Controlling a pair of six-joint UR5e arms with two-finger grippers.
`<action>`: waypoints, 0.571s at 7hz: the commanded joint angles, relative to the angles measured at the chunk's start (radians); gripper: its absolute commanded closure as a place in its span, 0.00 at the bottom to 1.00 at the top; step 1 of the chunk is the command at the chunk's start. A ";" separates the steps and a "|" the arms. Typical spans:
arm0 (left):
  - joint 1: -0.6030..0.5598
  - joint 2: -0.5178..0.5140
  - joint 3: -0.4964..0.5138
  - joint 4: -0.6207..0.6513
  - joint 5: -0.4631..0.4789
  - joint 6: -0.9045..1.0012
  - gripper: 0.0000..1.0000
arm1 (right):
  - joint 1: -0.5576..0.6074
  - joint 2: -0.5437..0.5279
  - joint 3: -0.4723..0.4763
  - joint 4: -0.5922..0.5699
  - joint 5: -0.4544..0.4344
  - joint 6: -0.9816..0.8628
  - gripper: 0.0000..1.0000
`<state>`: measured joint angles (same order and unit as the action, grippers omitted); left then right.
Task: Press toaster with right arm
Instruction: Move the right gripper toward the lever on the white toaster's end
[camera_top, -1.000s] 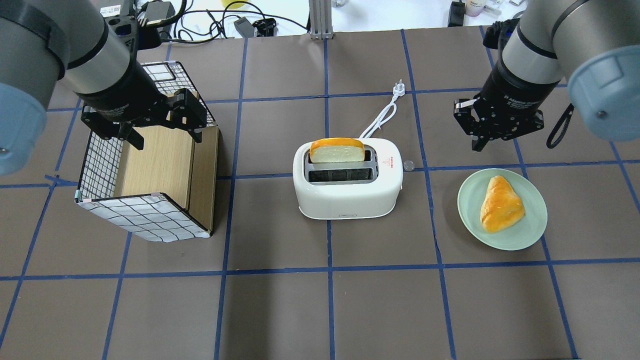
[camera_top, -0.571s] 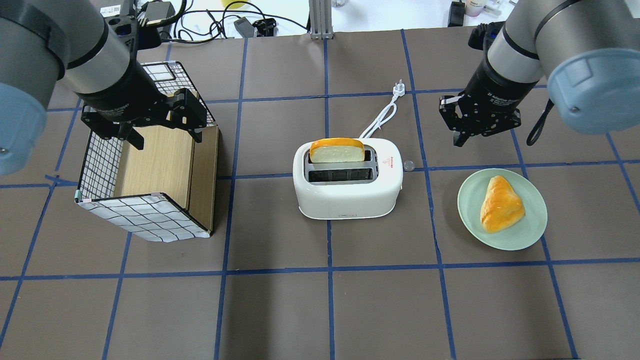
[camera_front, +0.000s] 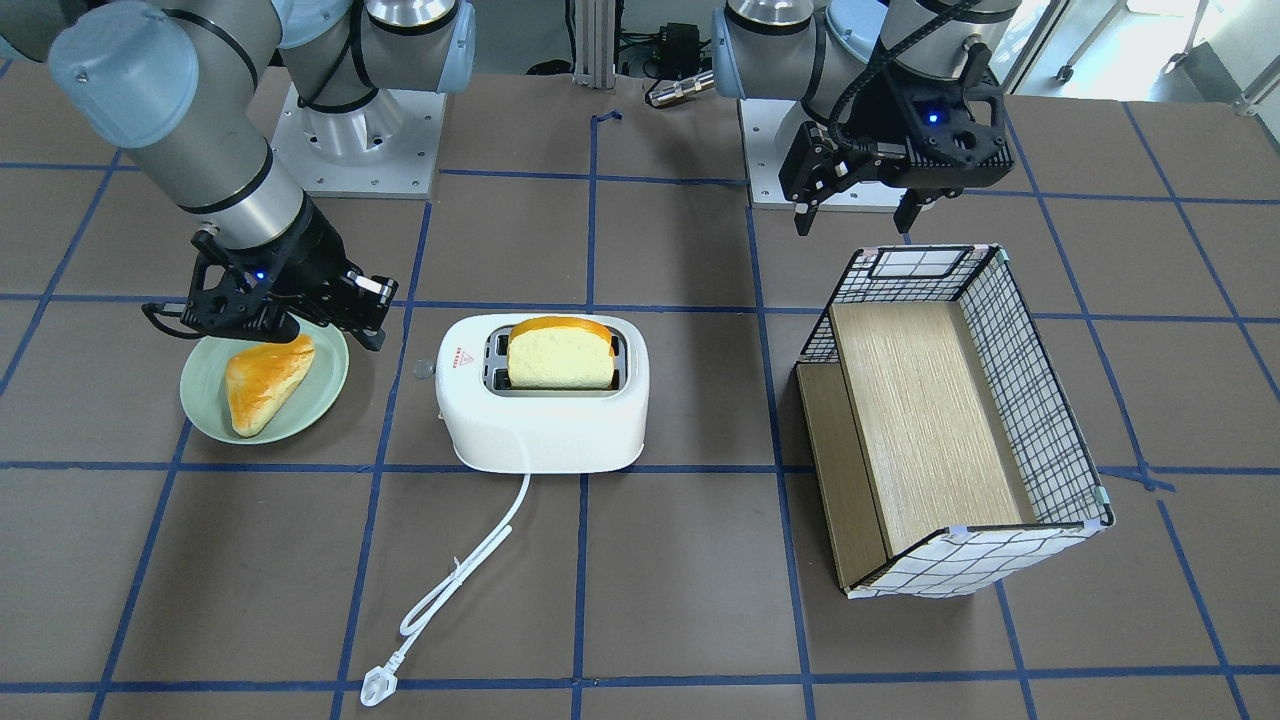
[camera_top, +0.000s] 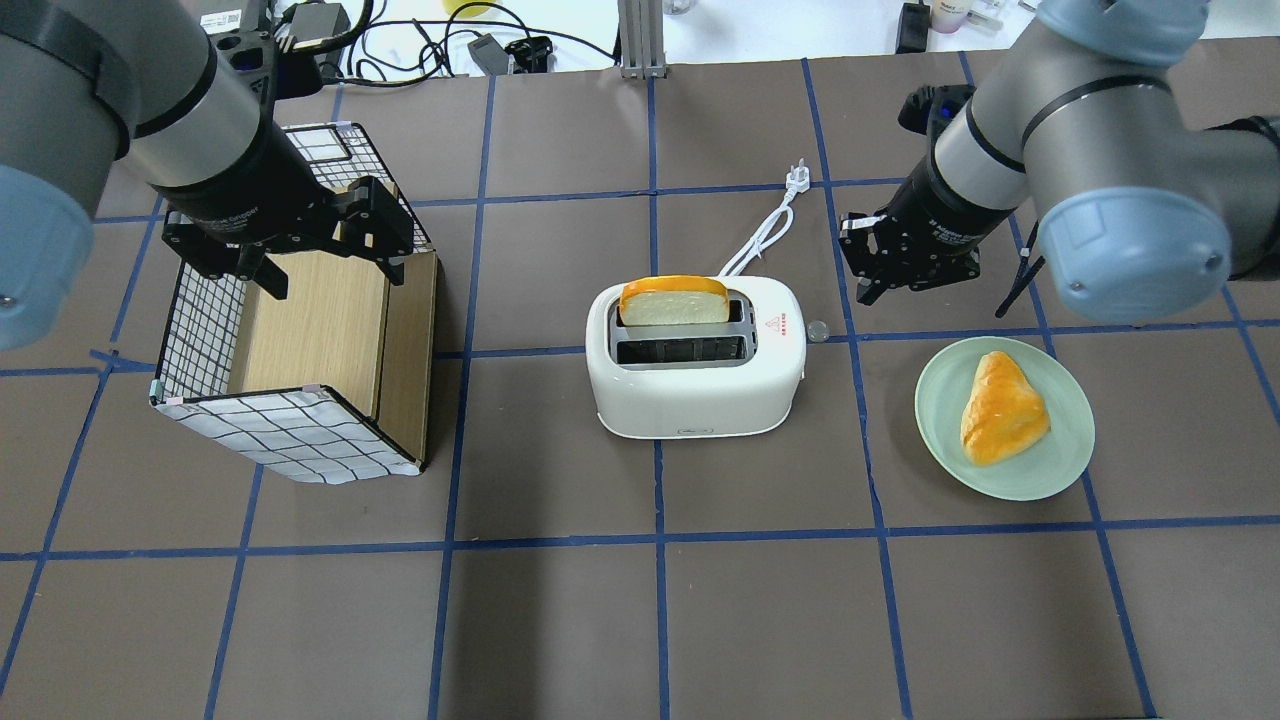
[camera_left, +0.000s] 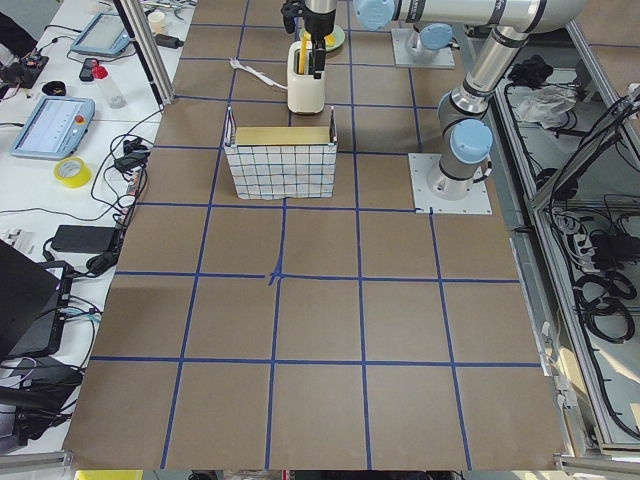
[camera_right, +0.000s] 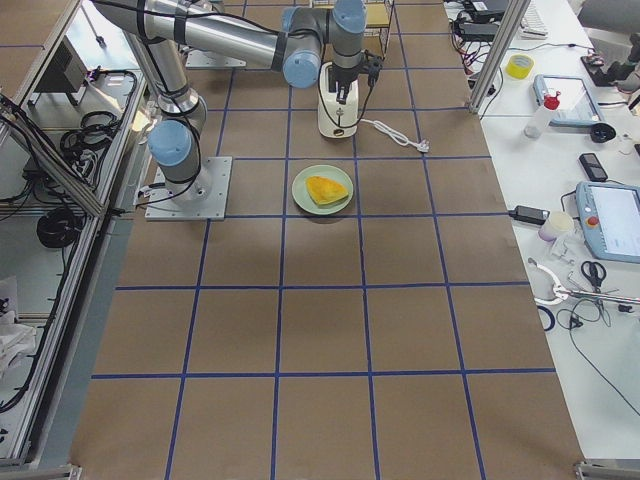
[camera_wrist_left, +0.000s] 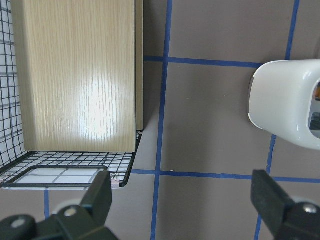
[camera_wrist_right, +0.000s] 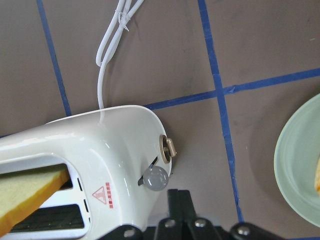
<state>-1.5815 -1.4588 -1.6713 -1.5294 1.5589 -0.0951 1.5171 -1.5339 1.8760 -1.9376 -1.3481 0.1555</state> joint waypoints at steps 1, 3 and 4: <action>0.000 0.000 -0.001 0.000 0.001 0.000 0.00 | 0.000 0.021 0.077 -0.124 0.006 -0.005 1.00; 0.000 0.000 -0.001 0.000 0.000 0.000 0.00 | 0.000 0.023 0.077 -0.126 0.090 -0.005 1.00; 0.000 0.000 -0.001 0.000 0.000 0.000 0.00 | 0.000 0.023 0.077 -0.123 0.093 -0.005 1.00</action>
<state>-1.5815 -1.4588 -1.6720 -1.5294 1.5586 -0.0951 1.5171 -1.5117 1.9517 -2.0592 -1.2784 0.1501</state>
